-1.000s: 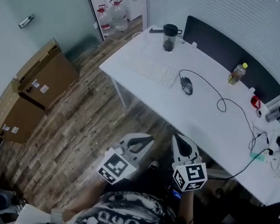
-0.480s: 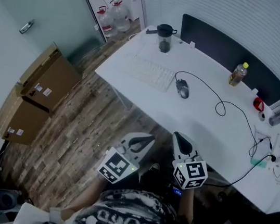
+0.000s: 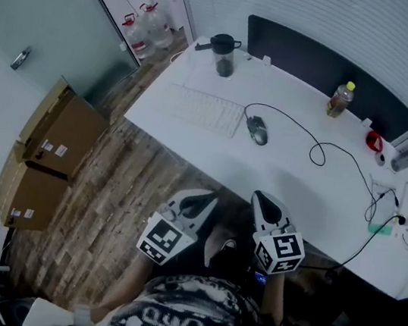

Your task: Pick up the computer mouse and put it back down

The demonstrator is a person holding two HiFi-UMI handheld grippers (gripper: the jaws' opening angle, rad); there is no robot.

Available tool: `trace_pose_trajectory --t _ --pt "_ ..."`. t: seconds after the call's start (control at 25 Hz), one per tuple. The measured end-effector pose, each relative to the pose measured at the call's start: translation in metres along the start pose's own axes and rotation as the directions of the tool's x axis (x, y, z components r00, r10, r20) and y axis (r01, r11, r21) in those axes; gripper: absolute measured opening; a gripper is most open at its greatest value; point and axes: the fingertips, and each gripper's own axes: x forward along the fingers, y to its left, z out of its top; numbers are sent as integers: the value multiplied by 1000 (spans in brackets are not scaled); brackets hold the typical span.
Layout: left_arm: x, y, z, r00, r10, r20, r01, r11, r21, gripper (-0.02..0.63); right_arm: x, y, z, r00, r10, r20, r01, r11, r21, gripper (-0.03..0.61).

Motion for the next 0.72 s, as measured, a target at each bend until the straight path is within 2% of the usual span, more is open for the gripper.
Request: trace_pose_trajectory --t 0.28,0.44,0.72 --pt "38 62 1 996 -88 1 88 996 22 5 54 -24 5 996 -89 -7 89 996 25 -6" --pt "61 101 9 986 -164 8 164 985 49 5 98 -36 7 991 -128 -32 129 991 30 -6" --pt "96 161 8 967 -254 2 253 966 59 5 159 -57 2 975 -210 -77 213 977 30 -6"
